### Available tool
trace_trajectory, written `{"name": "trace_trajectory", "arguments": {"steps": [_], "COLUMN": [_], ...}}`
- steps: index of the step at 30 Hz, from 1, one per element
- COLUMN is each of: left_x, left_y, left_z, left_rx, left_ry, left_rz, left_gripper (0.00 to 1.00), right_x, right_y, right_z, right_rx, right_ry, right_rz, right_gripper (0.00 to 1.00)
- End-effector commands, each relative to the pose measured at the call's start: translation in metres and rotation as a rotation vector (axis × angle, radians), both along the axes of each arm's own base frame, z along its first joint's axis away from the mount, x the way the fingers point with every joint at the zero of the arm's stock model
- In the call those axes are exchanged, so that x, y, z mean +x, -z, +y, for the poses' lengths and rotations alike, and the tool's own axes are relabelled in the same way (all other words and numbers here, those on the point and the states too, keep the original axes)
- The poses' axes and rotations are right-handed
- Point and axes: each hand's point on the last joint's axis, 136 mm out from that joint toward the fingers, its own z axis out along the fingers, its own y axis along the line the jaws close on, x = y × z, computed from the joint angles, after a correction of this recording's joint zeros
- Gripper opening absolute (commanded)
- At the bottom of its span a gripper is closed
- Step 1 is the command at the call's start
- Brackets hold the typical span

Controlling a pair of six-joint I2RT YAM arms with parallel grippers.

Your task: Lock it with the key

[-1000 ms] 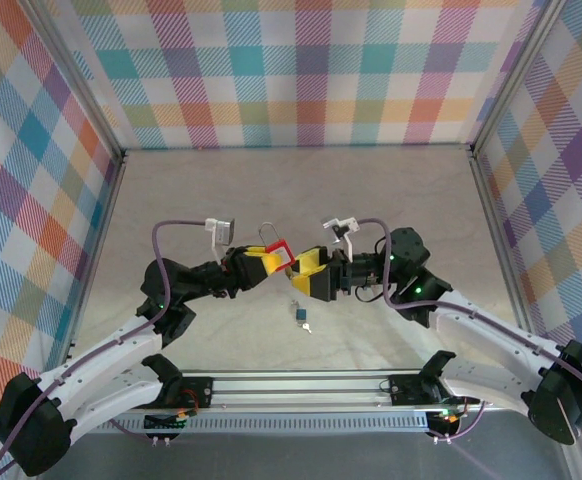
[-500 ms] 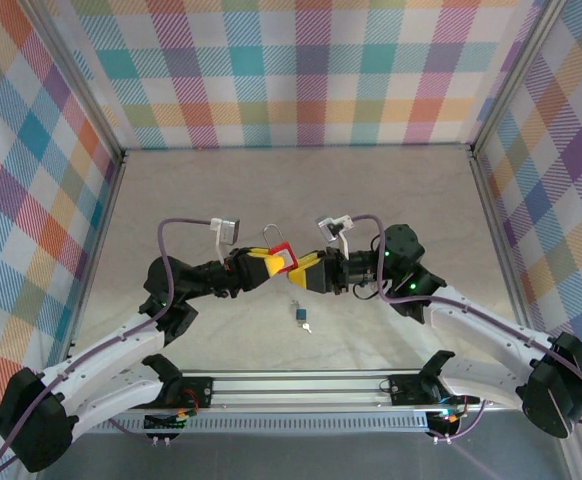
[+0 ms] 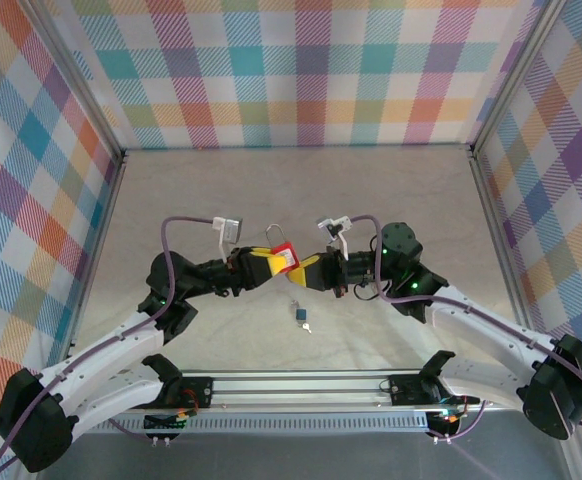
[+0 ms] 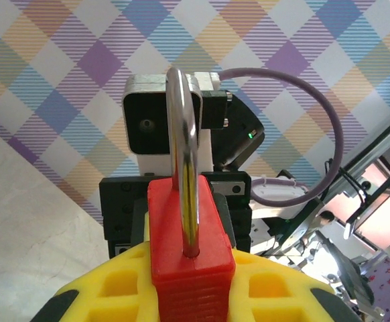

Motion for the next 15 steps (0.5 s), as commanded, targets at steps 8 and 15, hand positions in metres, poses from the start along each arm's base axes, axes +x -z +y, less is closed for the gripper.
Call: {"name": "trace_trajectory", "arguments": {"steps": [8,15], "left_x": [0.011,0.024], "left_y": [-0.021,-0.032], "left_z": [0.012,0.033], "left_rx": [-0.089,-0.199], "left_ry": [-0.099,-0.246], "left_rz": [0.019,-0.007], "left_gripper": [0.00,0.00], "right_x": [0.008,0.003], "right_y": [0.003,0.012], "right_z": [0.002,0.005], "right_rx": [-0.001,0.006], "right_ry": [0.050,0.028], "right_rz": [-0.073,-0.035], "right_gripper": [0.00,0.00]}}
